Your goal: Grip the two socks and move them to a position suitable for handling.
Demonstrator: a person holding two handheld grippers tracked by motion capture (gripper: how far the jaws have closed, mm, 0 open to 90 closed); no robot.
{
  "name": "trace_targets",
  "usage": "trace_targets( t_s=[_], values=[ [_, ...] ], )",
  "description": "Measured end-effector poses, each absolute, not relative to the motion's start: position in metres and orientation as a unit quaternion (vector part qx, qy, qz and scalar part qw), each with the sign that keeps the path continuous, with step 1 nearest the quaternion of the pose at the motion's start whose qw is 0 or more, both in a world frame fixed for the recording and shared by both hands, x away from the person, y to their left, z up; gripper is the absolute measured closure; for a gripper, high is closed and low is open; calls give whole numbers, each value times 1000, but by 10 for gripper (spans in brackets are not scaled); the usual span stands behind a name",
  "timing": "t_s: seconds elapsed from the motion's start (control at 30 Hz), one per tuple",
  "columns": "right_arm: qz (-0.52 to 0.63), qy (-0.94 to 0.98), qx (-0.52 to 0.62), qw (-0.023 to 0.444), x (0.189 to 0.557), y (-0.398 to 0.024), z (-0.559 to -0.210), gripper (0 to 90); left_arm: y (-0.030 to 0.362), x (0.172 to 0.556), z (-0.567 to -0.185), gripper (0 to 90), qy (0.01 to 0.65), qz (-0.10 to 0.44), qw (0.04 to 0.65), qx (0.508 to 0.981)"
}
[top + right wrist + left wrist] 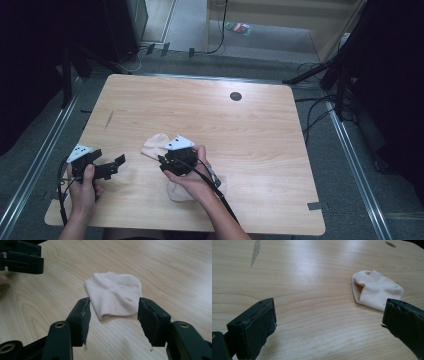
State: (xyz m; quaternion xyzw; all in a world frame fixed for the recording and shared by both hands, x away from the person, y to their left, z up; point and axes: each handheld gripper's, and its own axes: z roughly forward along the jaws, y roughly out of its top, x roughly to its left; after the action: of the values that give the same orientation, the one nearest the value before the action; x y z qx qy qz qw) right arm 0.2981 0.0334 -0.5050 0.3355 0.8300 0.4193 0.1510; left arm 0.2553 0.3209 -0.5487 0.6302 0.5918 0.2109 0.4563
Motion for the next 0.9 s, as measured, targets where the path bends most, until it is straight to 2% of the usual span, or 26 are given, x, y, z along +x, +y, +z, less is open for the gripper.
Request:
trace_targets(
  t_s=[0.3, 0.47, 0.53, 0.63, 0.67, 0.9],
  values=[
    [383, 849, 337, 136, 319, 60, -528, 491, 324, 256, -550, 0, 602, 200, 464, 618],
    [364, 863, 321, 141, 319, 71, -537, 542, 322, 257, -550, 0, 602, 202, 458, 622],
    [352, 868, 319, 148, 317, 75, -541, 600, 321, 257, -550, 0, 601, 202, 457, 624],
    [346, 866, 319, 167, 316, 77, -541, 812, 321, 257, -550, 0, 602, 201, 457, 623],
    [346, 864, 325, 168, 316, 76, -540, 845, 321, 257, -550, 0, 602, 200, 456, 624],
    [380, 832, 366, 173, 315, 58, -517, 867, 321, 257, -550, 0, 601, 202, 455, 626]
  ],
)
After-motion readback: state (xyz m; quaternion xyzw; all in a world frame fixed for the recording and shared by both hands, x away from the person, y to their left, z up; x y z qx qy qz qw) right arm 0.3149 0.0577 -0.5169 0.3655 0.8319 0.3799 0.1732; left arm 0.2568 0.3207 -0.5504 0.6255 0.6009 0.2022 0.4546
